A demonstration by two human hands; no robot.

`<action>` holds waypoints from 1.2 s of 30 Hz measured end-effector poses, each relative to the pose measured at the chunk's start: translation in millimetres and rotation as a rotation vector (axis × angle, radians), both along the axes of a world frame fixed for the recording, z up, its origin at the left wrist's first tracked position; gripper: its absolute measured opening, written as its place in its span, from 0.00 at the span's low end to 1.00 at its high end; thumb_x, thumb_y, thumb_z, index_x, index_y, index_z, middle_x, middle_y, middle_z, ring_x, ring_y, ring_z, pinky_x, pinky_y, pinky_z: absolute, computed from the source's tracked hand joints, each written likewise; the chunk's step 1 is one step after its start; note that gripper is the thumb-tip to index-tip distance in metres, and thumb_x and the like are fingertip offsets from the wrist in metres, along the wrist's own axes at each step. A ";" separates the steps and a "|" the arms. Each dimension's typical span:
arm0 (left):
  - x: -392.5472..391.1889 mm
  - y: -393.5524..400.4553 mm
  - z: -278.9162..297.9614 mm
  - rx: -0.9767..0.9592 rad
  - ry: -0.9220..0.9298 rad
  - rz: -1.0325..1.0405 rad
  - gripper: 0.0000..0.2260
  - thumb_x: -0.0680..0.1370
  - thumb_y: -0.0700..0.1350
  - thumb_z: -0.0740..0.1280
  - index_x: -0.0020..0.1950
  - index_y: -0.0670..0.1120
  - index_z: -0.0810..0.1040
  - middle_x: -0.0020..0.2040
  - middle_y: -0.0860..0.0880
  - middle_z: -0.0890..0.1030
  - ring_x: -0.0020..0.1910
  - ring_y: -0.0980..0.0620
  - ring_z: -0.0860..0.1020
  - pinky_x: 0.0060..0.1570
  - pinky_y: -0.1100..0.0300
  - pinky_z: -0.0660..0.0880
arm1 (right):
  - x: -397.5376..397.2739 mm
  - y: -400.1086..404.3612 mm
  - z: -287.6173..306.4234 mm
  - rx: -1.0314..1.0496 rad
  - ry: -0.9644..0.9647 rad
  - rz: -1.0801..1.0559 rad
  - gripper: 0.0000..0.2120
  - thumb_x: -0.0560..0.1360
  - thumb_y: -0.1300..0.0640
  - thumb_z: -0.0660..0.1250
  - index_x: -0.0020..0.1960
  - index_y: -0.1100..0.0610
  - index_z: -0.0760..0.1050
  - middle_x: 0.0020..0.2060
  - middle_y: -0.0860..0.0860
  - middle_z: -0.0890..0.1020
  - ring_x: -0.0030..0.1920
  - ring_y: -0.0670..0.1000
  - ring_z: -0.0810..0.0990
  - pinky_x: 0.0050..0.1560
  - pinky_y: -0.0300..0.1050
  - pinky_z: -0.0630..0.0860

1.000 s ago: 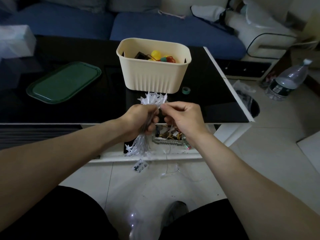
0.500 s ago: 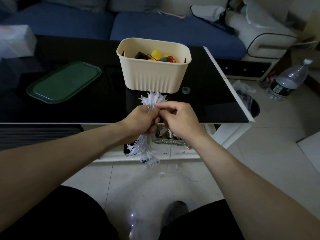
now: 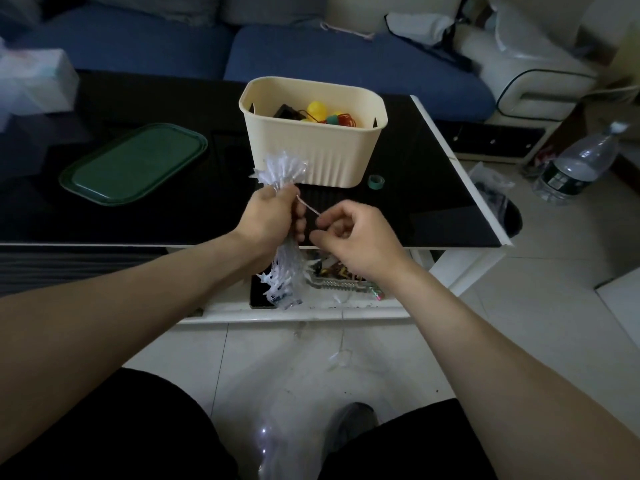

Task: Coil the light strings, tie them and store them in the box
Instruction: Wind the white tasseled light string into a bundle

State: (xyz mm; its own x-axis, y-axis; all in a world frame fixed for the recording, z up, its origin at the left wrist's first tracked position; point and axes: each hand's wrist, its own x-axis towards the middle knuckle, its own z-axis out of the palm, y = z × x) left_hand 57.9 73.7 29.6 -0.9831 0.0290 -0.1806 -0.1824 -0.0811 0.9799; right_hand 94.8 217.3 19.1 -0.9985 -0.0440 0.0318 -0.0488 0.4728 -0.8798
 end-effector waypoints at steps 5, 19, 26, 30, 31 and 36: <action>-2.2 -1.8 -0.8 0.131 -0.046 -0.053 0.17 0.85 0.41 0.54 0.44 0.32 0.75 0.39 0.38 0.83 0.42 0.40 0.83 0.50 0.48 0.79 | -3.1 9.9 1.9 0.007 0.066 -0.045 0.04 0.73 0.57 0.76 0.40 0.52 0.83 0.35 0.44 0.84 0.37 0.40 0.81 0.40 0.35 0.76; -0.5 -3.8 10.7 0.364 -0.083 -0.090 0.12 0.85 0.43 0.54 0.43 0.43 0.68 0.30 0.48 0.67 0.27 0.50 0.70 0.35 0.53 0.78 | -5.9 10.2 -1.5 0.073 0.131 -0.138 0.18 0.68 0.68 0.74 0.38 0.45 0.78 0.47 0.47 0.78 0.45 0.43 0.78 0.41 0.31 0.71; -2.8 -5.5 9.3 0.298 -0.064 -0.080 0.12 0.84 0.42 0.54 0.40 0.47 0.67 0.29 0.51 0.62 0.24 0.54 0.61 0.28 0.59 0.69 | -1.8 14.2 -6.0 -0.081 -0.306 -0.001 0.28 0.71 0.67 0.76 0.68 0.55 0.71 0.58 0.54 0.75 0.50 0.57 0.84 0.43 0.51 0.85; -7.5 -11.1 6.9 0.239 -0.040 -0.040 0.14 0.85 0.44 0.54 0.39 0.48 0.66 0.27 0.52 0.63 0.23 0.56 0.59 0.24 0.63 0.58 | 5.1 27.3 -1.9 -0.039 -0.491 0.207 0.14 0.74 0.56 0.75 0.56 0.60 0.78 0.46 0.58 0.86 0.36 0.54 0.86 0.33 0.44 0.80; -8.0 -12.4 7.0 0.217 -0.032 -0.032 0.14 0.85 0.44 0.54 0.39 0.48 0.66 0.27 0.52 0.63 0.23 0.56 0.59 0.23 0.63 0.57 | 5.6 31.2 -0.4 0.009 -0.500 0.229 0.12 0.74 0.53 0.75 0.52 0.60 0.80 0.42 0.57 0.87 0.34 0.51 0.84 0.31 0.42 0.78; -9.3 -18.5 8.3 0.189 -0.041 0.018 0.14 0.81 0.40 0.57 0.35 0.49 0.65 0.26 0.51 0.61 0.24 0.54 0.55 0.26 0.61 0.51 | 3.7 56.4 3.7 0.069 -0.500 0.151 0.14 0.72 0.47 0.74 0.40 0.58 0.81 0.31 0.51 0.82 0.31 0.46 0.78 0.37 0.43 0.78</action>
